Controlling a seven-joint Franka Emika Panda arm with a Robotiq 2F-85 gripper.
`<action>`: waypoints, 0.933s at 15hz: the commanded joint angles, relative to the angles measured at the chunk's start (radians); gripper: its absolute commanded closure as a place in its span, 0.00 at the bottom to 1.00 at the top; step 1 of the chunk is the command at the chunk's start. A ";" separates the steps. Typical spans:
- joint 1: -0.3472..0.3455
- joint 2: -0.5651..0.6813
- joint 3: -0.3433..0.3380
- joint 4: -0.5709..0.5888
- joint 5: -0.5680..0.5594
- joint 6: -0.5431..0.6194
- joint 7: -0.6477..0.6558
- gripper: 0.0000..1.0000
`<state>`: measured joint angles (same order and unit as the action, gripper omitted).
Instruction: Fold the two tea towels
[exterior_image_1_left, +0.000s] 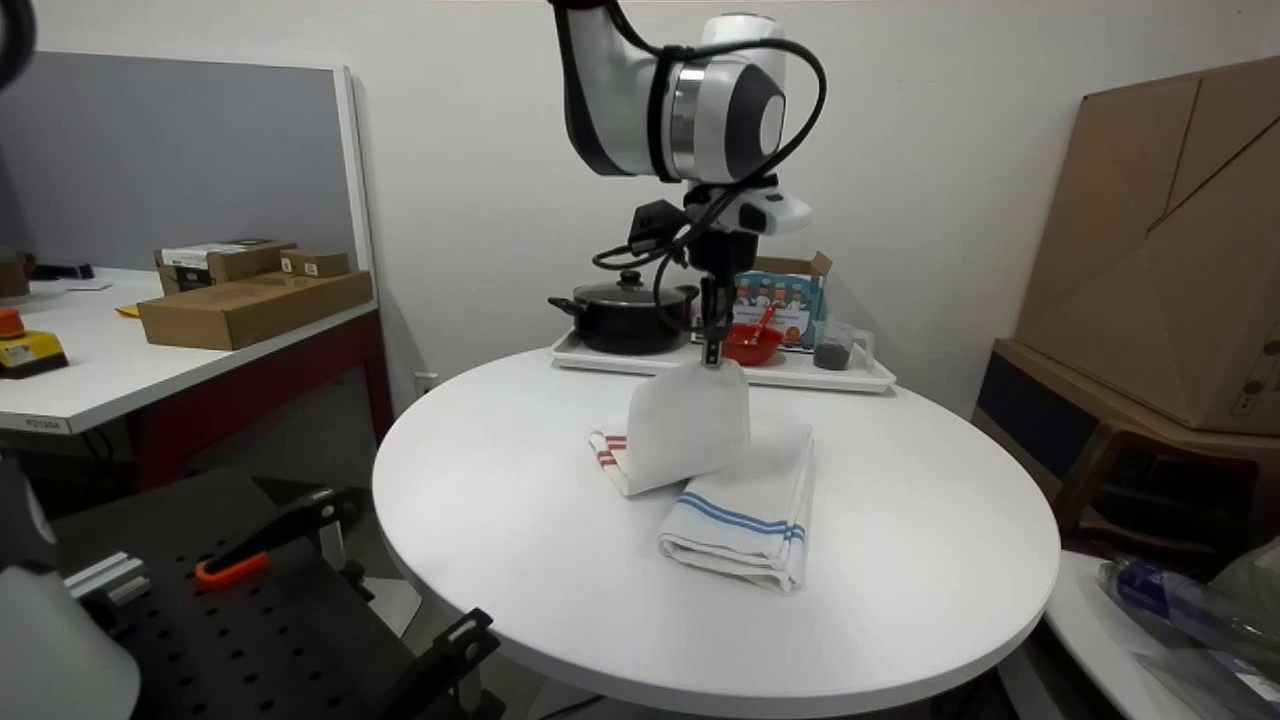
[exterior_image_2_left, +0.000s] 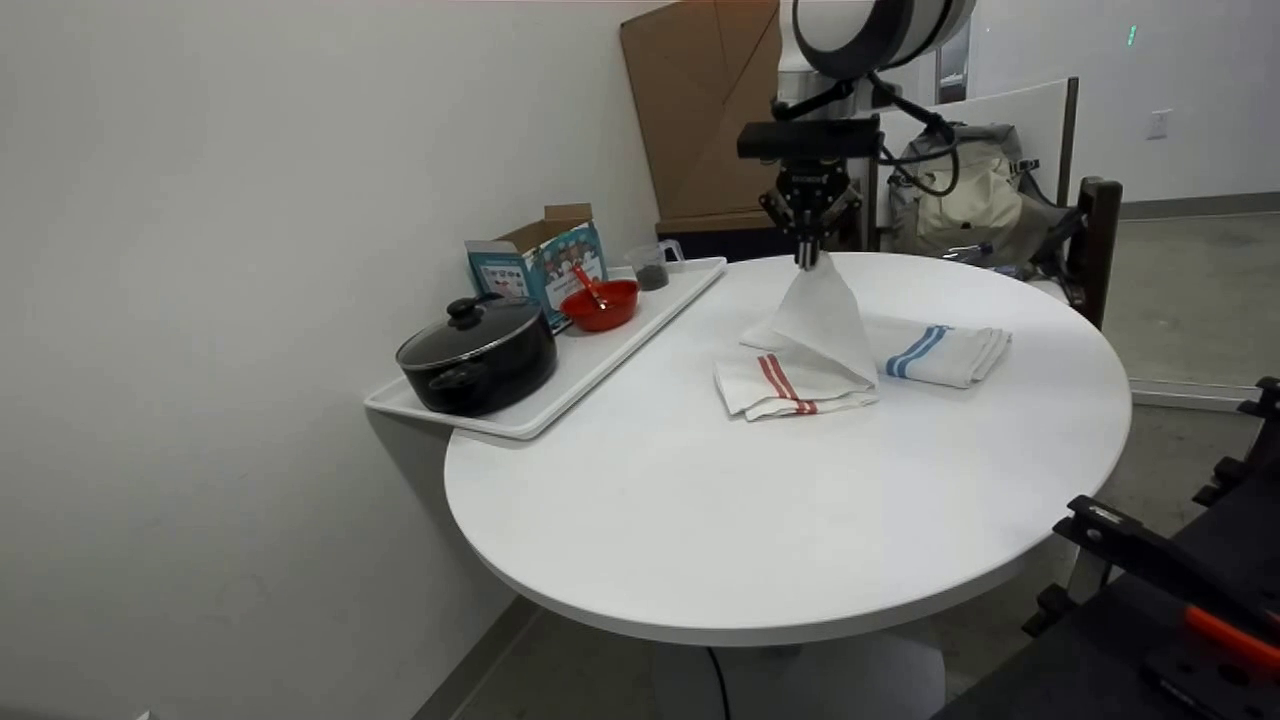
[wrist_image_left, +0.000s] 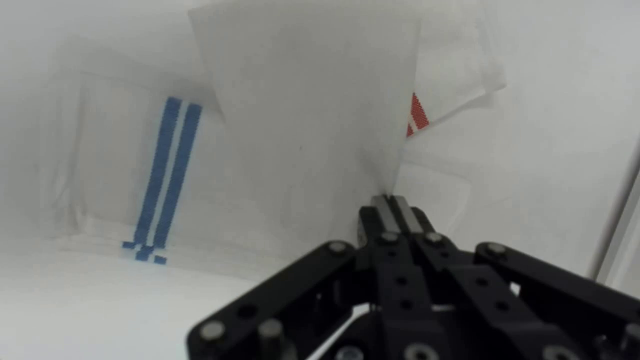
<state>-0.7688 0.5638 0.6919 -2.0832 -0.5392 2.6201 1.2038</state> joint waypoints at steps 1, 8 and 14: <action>0.218 0.023 -0.161 0.079 0.199 0.016 -0.162 1.00; 0.578 -0.012 -0.416 0.061 0.633 0.007 -0.551 1.00; 0.778 0.039 -0.599 0.099 0.710 0.084 -0.576 1.00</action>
<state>-0.0586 0.5779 0.1635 -2.0147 0.1219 2.6763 0.6626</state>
